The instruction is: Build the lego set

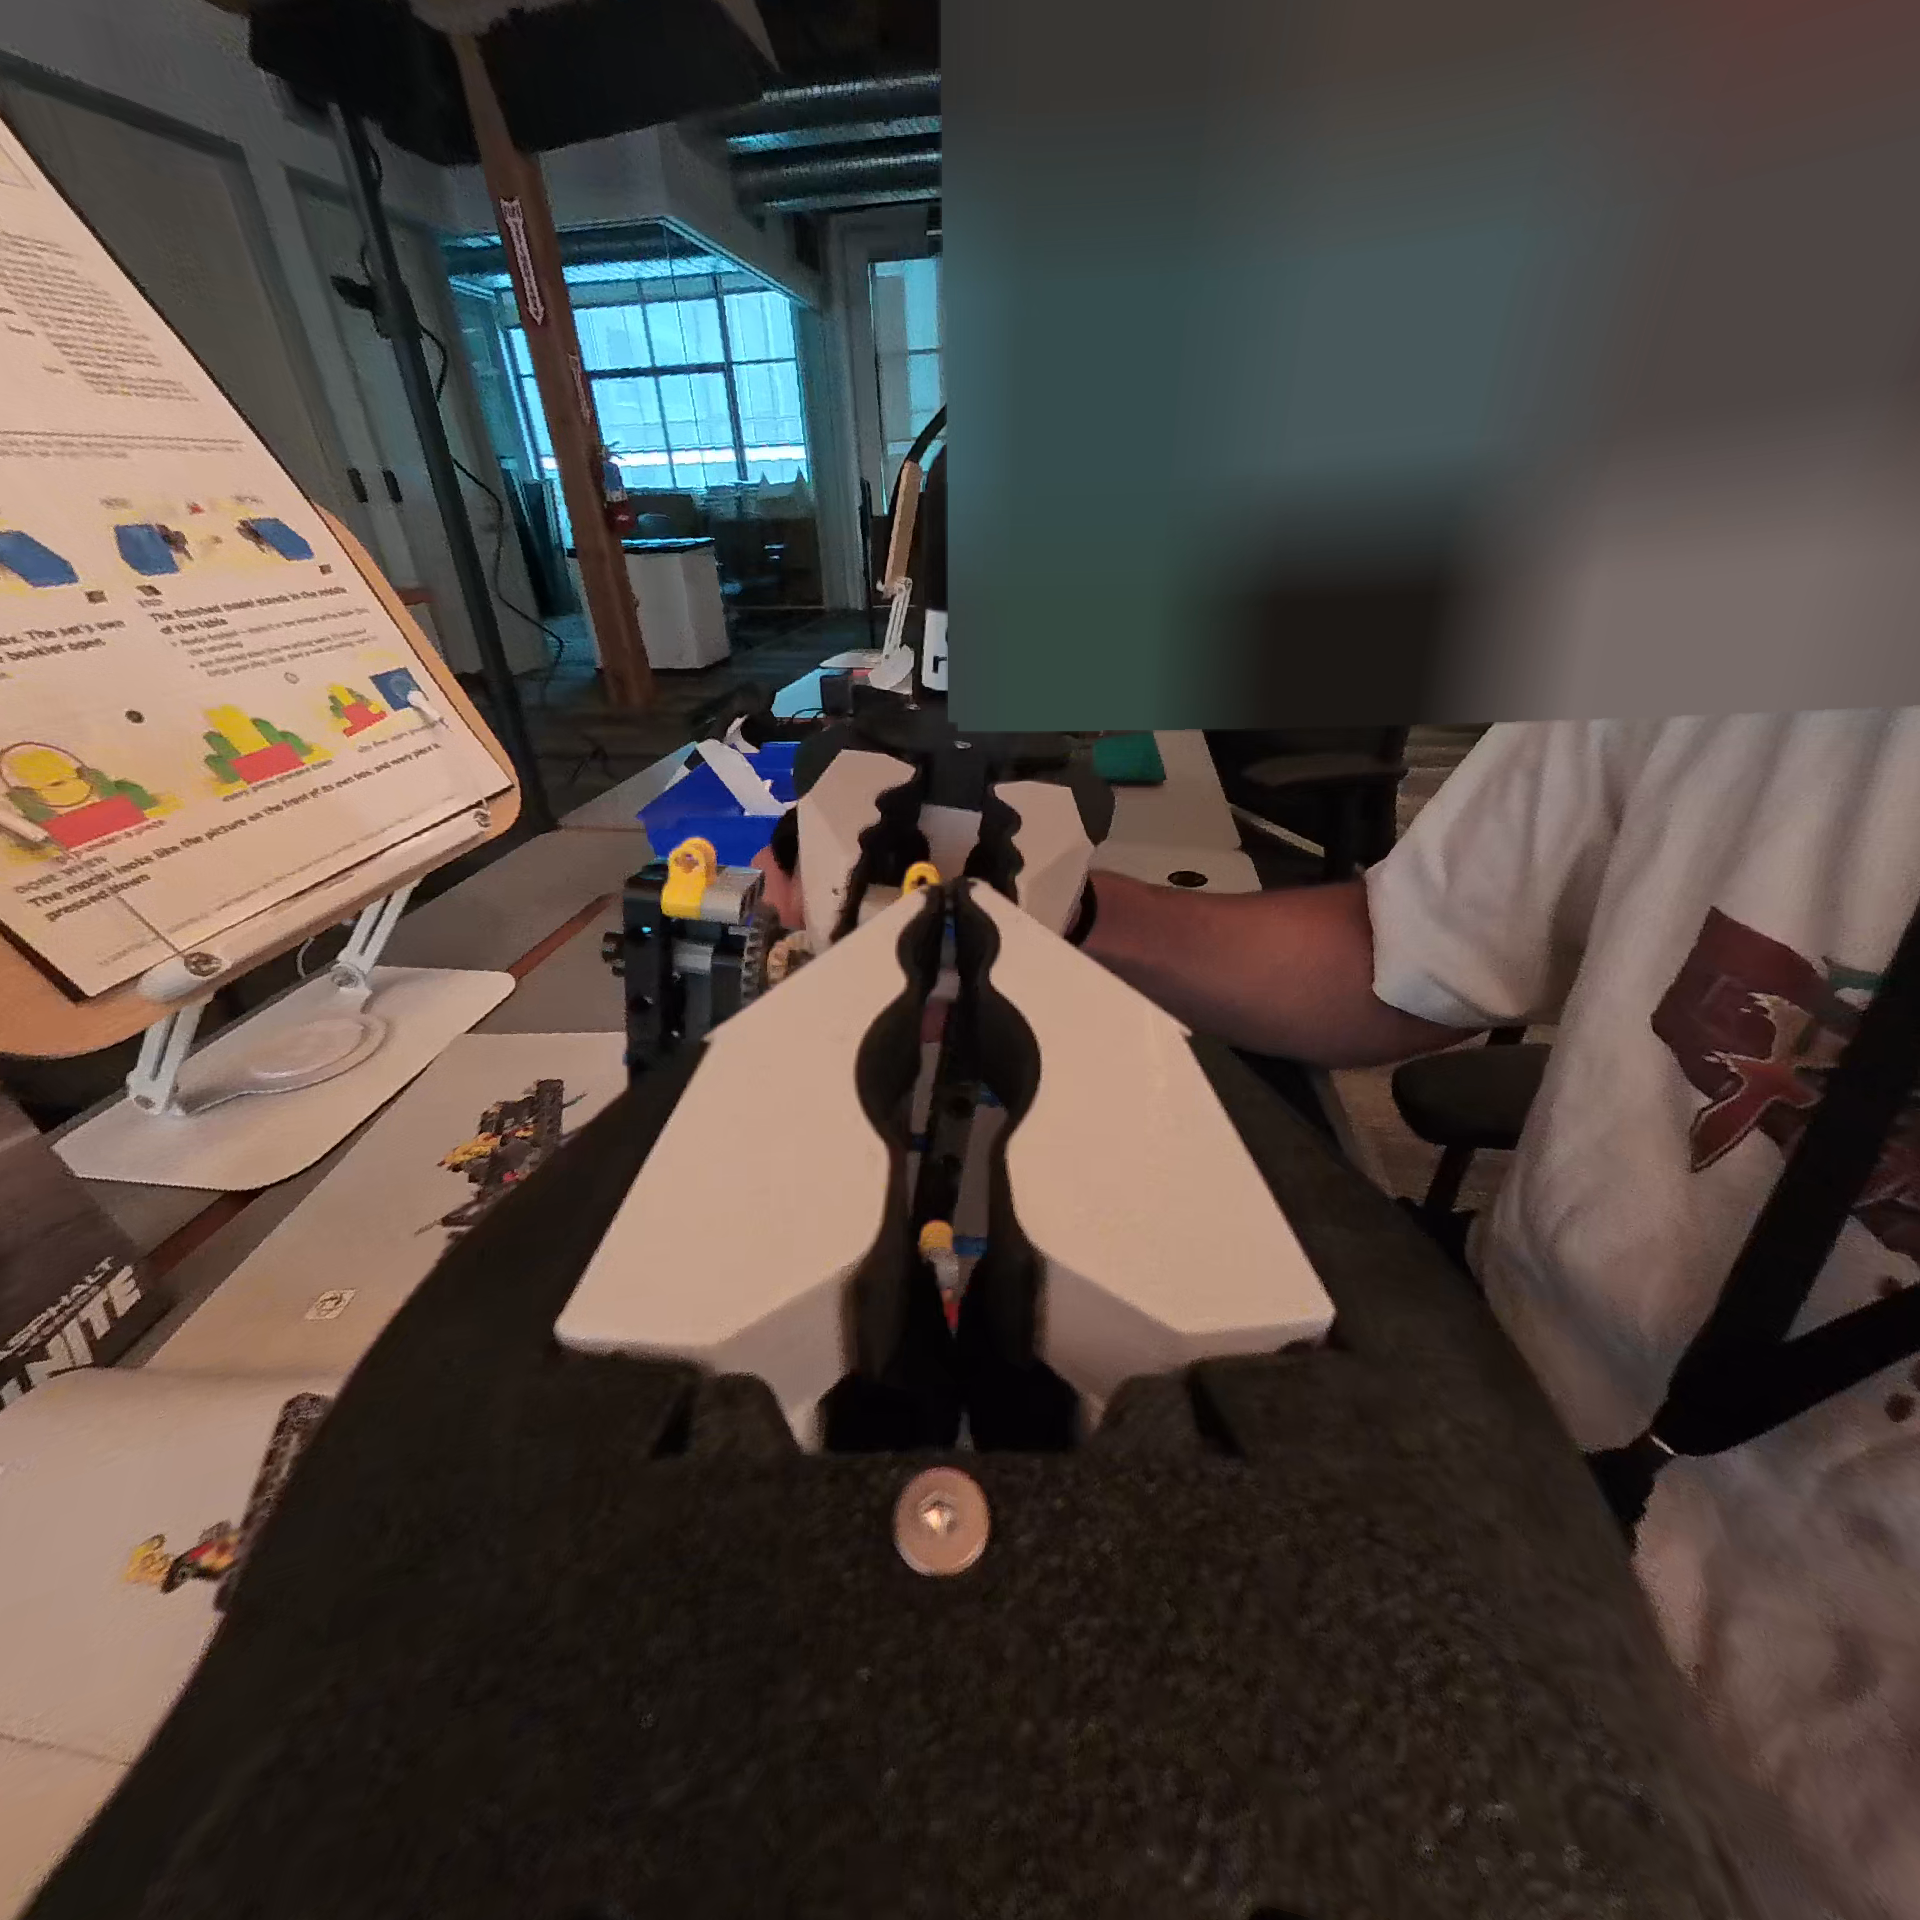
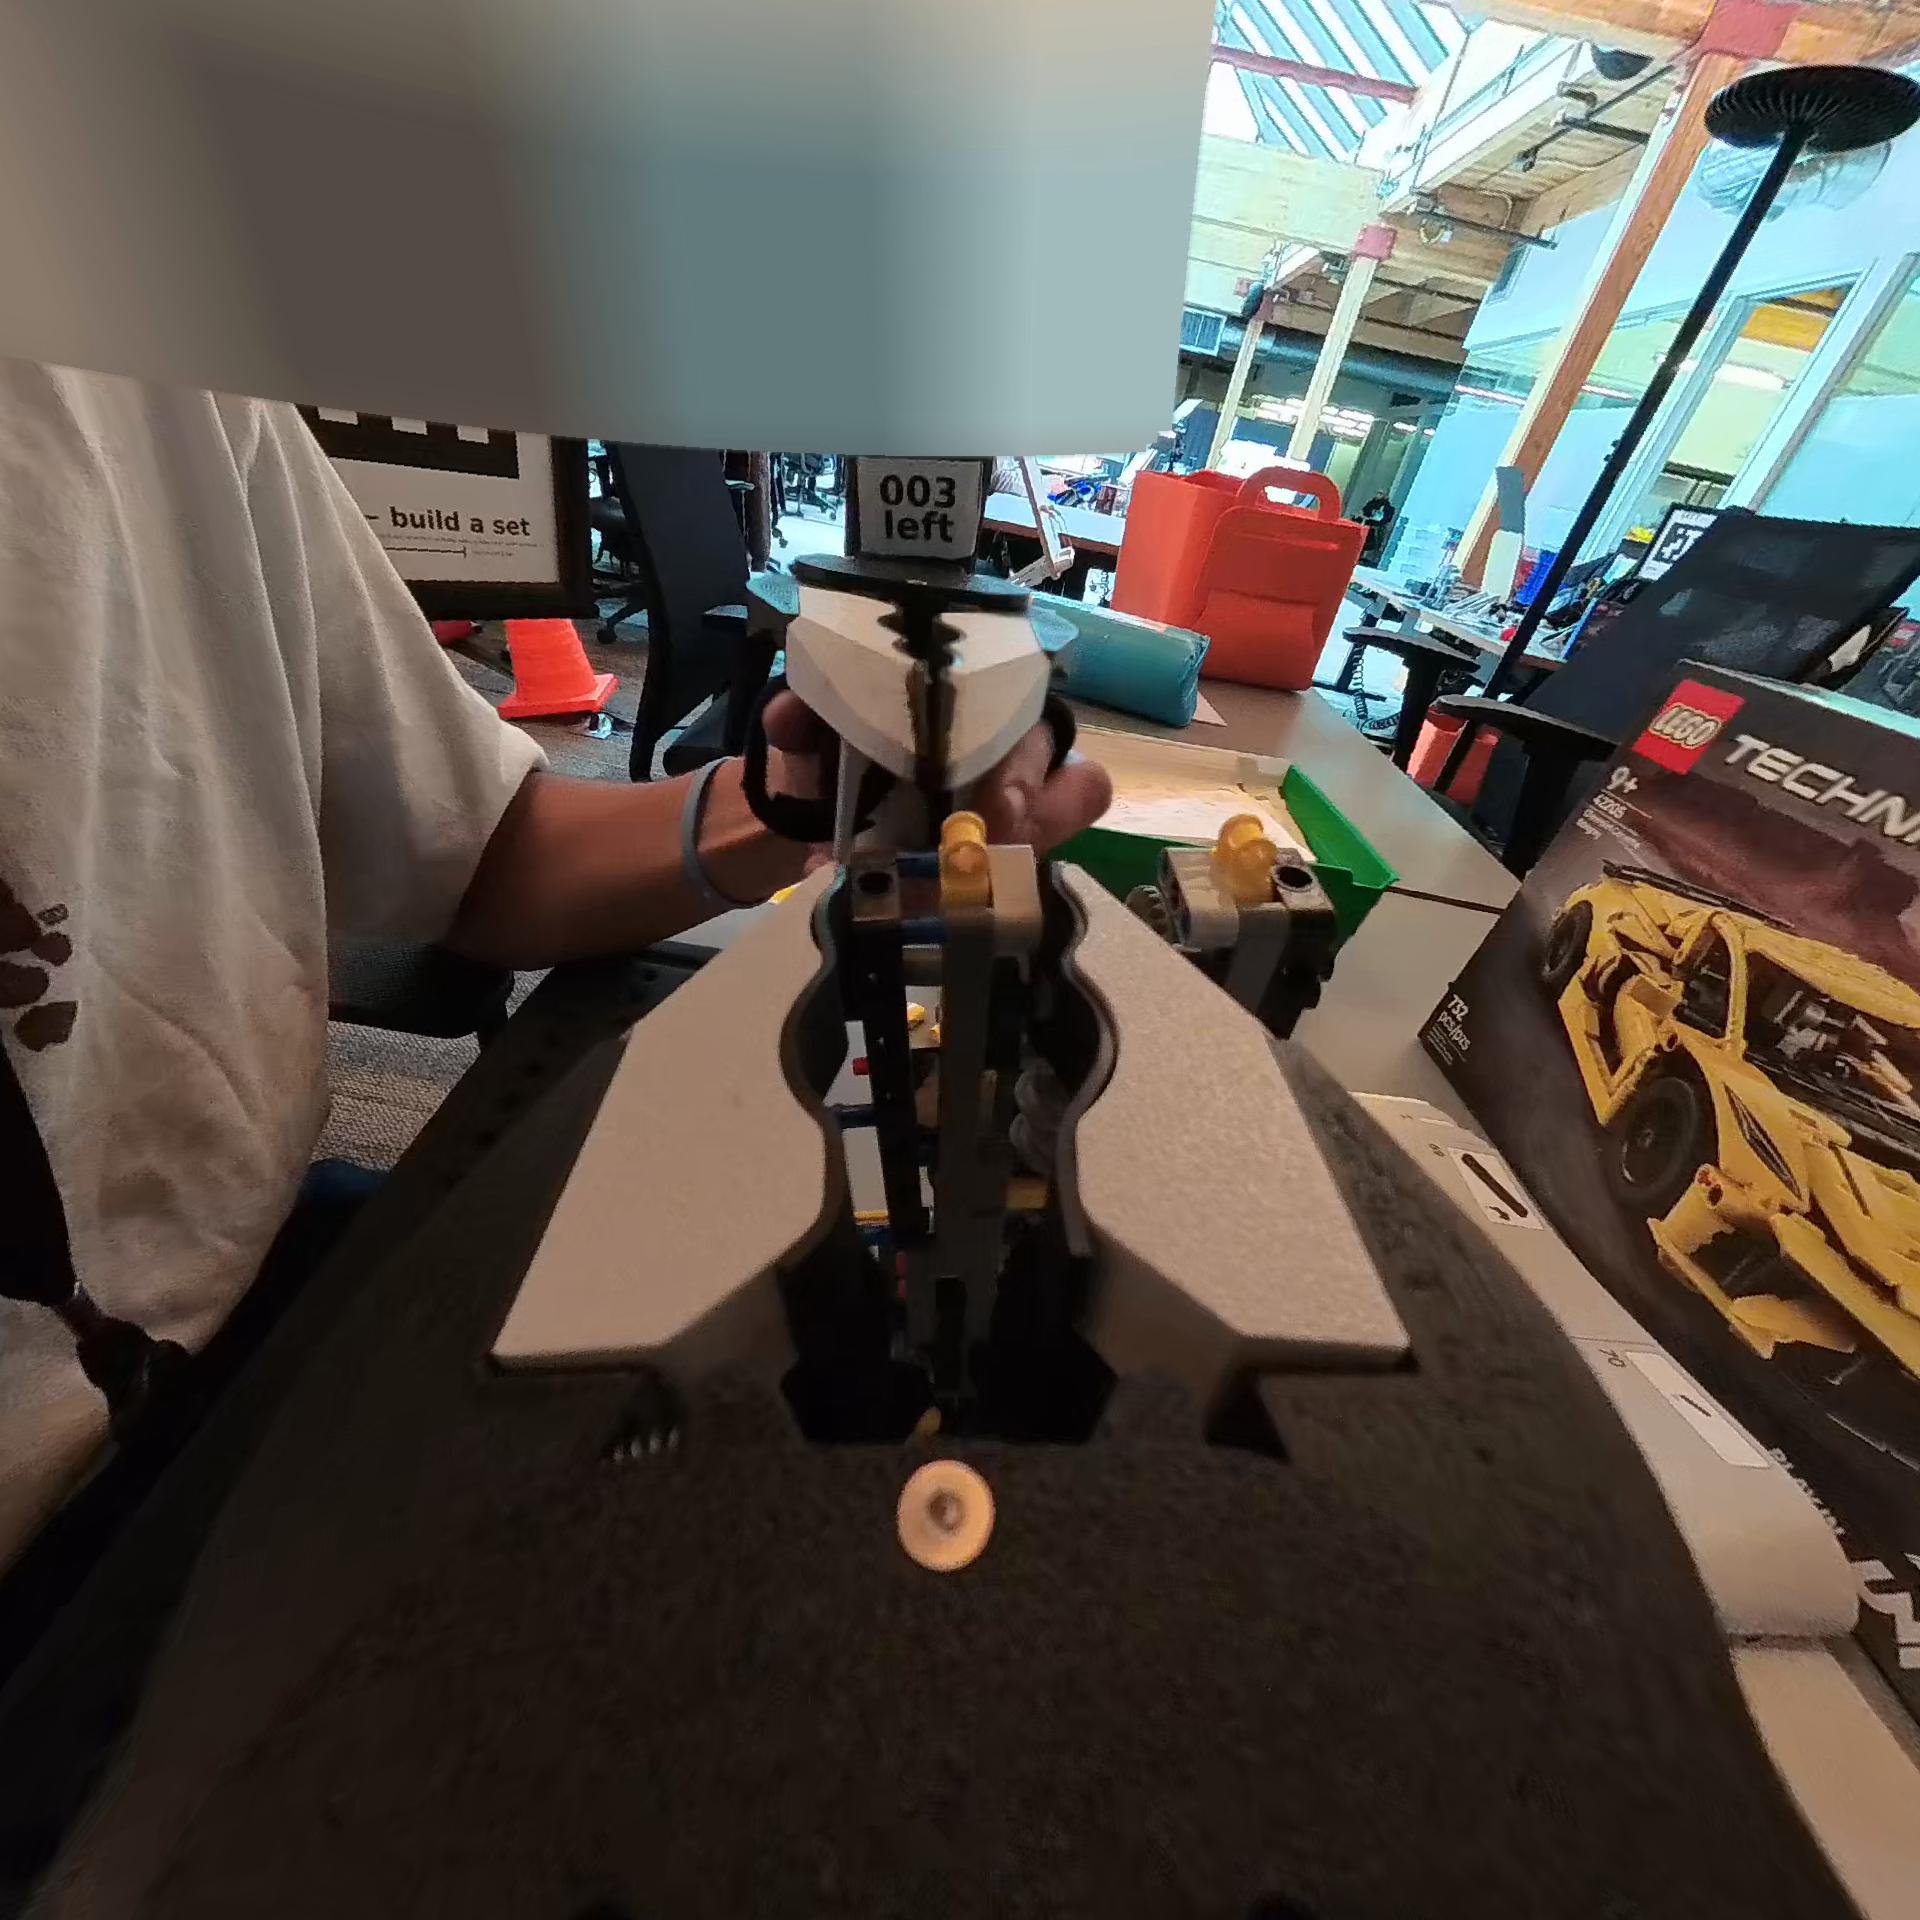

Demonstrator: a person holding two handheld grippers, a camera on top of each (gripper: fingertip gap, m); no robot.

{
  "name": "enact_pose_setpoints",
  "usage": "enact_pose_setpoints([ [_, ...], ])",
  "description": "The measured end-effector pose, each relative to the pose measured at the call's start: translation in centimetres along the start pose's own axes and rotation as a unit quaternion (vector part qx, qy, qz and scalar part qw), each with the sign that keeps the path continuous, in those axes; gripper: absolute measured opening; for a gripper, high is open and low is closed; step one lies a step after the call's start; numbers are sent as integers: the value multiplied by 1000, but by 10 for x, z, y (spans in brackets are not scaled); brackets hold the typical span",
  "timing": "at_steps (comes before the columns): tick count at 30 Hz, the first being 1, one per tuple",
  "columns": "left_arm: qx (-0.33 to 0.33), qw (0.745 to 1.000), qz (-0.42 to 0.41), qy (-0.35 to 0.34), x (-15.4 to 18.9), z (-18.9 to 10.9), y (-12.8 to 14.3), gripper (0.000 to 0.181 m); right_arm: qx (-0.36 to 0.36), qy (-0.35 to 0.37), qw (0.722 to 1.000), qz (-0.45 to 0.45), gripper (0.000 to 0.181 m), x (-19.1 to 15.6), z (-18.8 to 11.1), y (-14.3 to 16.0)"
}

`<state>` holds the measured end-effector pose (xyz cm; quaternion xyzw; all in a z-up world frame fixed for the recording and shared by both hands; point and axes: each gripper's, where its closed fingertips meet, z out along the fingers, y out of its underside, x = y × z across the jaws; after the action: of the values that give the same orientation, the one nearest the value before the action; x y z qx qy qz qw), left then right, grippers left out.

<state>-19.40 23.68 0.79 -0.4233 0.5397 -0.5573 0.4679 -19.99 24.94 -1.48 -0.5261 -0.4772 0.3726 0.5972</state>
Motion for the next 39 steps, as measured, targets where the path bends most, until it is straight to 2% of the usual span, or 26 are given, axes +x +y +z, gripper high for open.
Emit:
enact_pose_setpoints([
  [6, -25, 999, 27, -28, -6, 1, 8, 20, -2, -5, 1000, -2, 35, -3, 4, 0],
  [13, -27, 999, 33, -25, -5, 2, 10, 18, 1, -17, 1000, 5, 35, -6, 5, -1],
  [20, -32, 996, 75, -48, -5, 4, 11, 16, 0, -18, 1000, 12, 35, -7, 7, -1],
  [23, -31, 994, 83, -56, -5, 5, 11, 16, 3, -21, 999, 40, 35, -7, 7, -2],
  [31, -12, 997, 57, -49, -5, 7, 11, 16, 2, 8, 1000, 12, 35, -5, 4, -2],
  [39, -1, 998, 47, -35, -5, 4, 10, 16, 10, 8, 1000, 28, 34, -6, 5, -2],
])
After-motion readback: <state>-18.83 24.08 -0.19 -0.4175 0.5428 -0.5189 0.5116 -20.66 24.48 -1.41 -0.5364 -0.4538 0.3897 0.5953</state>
